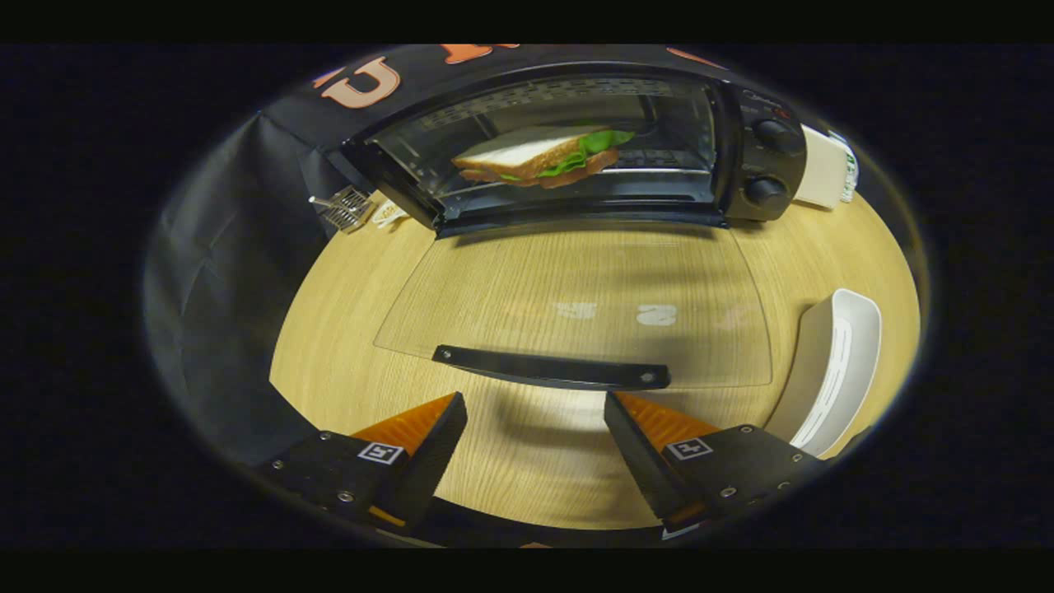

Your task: Open the toaster oven, put the food inside, and close the toaster oven door.

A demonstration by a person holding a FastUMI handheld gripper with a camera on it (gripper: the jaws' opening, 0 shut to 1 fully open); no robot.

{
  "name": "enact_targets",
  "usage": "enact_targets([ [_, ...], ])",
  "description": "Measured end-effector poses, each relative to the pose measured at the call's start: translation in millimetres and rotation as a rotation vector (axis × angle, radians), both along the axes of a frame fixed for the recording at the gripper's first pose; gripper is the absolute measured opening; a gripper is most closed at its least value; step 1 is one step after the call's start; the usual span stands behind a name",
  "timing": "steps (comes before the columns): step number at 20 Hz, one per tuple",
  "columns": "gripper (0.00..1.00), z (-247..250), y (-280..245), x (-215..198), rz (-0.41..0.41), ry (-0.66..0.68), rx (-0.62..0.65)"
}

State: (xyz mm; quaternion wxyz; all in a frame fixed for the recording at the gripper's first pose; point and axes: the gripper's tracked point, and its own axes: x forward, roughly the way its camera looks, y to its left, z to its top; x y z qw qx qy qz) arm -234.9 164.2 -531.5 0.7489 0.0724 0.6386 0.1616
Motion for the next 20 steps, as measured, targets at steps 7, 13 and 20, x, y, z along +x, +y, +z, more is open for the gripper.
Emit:
enact_targets([
  [7,0.99,28,12,21,0.027,-0.084,0.030],
  [13,0.99,53,0,67,-0.026,-0.183,0.012],
  [20,0.99,90,-8,125,-0.047,-0.338,-0.017],
])
